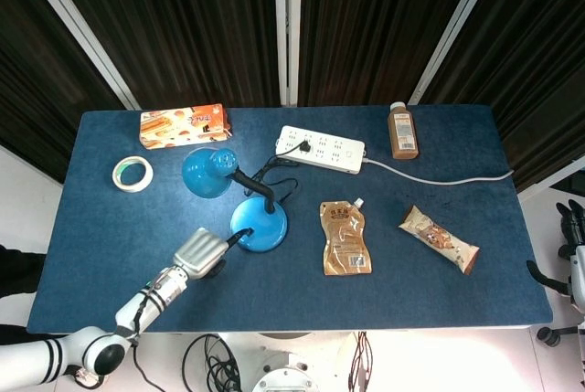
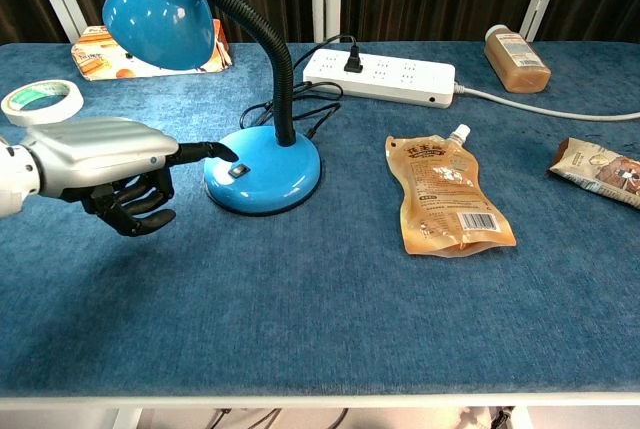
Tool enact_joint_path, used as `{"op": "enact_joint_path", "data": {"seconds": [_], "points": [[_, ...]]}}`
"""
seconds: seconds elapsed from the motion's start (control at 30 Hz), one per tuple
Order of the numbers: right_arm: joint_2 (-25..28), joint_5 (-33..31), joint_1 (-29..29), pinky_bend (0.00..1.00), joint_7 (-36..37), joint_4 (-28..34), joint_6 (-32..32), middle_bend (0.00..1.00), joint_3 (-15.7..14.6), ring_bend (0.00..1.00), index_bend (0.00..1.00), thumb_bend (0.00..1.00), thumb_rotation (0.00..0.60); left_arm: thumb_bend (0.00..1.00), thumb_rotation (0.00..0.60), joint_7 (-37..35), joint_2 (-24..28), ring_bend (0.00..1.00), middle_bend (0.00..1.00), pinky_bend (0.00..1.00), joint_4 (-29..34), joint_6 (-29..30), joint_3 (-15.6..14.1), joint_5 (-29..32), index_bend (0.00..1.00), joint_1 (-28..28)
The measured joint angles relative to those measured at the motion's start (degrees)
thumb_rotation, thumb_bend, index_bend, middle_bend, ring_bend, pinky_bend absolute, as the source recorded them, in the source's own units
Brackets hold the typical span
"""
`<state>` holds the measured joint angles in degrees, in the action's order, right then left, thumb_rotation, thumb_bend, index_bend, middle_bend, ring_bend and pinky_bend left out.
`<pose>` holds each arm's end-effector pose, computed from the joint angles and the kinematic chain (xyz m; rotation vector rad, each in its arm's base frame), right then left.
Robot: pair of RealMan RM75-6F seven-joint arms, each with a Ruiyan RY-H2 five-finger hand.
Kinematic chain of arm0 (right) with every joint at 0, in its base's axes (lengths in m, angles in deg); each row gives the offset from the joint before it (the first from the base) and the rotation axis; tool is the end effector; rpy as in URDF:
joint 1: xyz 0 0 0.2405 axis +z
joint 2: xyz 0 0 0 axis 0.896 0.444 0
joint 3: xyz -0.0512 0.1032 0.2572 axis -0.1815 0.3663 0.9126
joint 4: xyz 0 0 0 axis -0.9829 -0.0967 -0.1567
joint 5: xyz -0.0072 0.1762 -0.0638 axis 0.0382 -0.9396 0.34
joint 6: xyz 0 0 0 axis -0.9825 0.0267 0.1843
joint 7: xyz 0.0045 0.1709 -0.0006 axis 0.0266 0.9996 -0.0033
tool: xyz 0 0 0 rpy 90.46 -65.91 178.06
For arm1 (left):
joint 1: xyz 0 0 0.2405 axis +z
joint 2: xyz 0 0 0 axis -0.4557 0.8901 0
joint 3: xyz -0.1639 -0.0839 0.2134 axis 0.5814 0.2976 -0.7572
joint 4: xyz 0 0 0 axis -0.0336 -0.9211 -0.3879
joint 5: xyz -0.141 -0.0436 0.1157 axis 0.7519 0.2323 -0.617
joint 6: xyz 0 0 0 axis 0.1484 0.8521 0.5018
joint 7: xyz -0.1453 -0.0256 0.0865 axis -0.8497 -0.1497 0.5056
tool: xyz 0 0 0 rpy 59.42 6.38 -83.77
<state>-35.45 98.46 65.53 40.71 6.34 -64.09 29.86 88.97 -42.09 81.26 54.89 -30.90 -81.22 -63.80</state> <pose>-0.3489 -0.2028 0.2356 1.1694 -0.9769 0.8949 -0.1797 0.3137 -0.0181 -2.1834 -0.8858 -0.7232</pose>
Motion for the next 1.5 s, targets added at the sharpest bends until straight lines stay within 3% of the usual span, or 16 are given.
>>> {"op": "enact_joint_path", "data": {"seconds": [1.27, 1.5], "points": [[-1.2, -2.1, 0.4, 0.00, 0.6, -1.3, 2.6, 0.00, 0.3, 0.00, 0.00, 0.16, 0.600, 0.51, 0.600, 2.3, -2.4, 0.75, 0.82, 0.83, -2.6, 1.8, -3.7, 6.1, 0.06, -5.3], [-1.1, -2.2, 0.4, 0.00, 0.8, -1.4, 2.6, 0.00, 0.5, 0.00, 0.00, 0.16, 0.600, 0.51, 0.600, 3.5, -2.4, 0.75, 0.81, 0.83, -2.0, 6.1, -4.0, 4.4, 0.03, -4.6]]}}
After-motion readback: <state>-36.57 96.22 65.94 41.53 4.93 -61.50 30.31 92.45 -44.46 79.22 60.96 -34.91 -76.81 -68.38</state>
